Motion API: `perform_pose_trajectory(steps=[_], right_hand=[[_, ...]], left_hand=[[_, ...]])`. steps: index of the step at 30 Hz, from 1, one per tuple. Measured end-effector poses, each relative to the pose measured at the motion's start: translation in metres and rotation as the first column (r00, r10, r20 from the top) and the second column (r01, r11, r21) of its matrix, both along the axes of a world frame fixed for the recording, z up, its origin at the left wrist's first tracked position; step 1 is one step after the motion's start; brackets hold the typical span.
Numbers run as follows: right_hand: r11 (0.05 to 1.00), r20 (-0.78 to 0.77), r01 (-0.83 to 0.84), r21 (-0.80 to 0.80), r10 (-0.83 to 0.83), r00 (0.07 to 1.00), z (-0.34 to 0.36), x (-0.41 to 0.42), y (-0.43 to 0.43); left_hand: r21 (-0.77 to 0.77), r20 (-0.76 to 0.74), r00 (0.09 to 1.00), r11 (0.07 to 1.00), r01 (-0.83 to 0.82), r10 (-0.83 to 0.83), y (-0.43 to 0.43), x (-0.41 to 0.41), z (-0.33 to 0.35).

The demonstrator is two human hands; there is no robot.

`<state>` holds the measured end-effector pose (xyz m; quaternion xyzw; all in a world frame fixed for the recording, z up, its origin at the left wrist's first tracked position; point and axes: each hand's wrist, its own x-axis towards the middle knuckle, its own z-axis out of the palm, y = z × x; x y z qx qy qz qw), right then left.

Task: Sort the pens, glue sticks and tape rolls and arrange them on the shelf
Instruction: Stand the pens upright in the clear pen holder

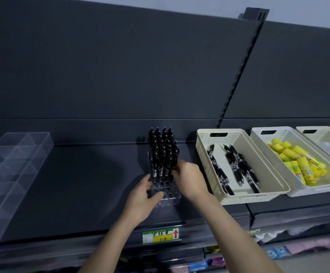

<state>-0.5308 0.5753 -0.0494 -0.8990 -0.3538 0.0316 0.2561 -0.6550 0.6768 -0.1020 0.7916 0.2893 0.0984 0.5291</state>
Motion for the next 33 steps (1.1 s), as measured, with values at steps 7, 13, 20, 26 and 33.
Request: perform_pose_trajectory(steps=[7, 13, 20, 26, 33], right_hand=[[0.999, -0.071, 0.042, 0.031, -0.040, 0.997, 0.002, 0.004, -0.017], [0.982, -0.039, 0.096, 0.162, -0.090, 0.995, 0.017, 0.024, -0.049], [0.986, 0.007, 0.077, 0.148, -0.078, 0.997, 0.030, 0.074, -0.099], [0.994, 0.035, 0.060, 0.088, -0.063, 0.997, 0.025, 0.121, -0.149], [0.997, 0.093, 0.006, 0.074, -0.013, 0.996, 0.028, 0.178, -0.182]], left_hand=[[0.176, -0.046, 0.997, 0.983, -0.047, 0.056, 0.002, -0.003, 0.021], [0.430, 0.085, 0.991, 0.893, -0.134, 0.108, -0.012, 0.006, 0.065], [0.334, 0.138, 0.988, 0.935, -0.119, 0.076, -0.066, 0.048, 0.082], [0.272, 0.109, 0.994, 0.962, -0.034, 0.004, -0.118, 0.102, 0.083], [0.209, -0.057, 0.997, 0.975, 0.070, -0.060, -0.149, 0.168, 0.067]])
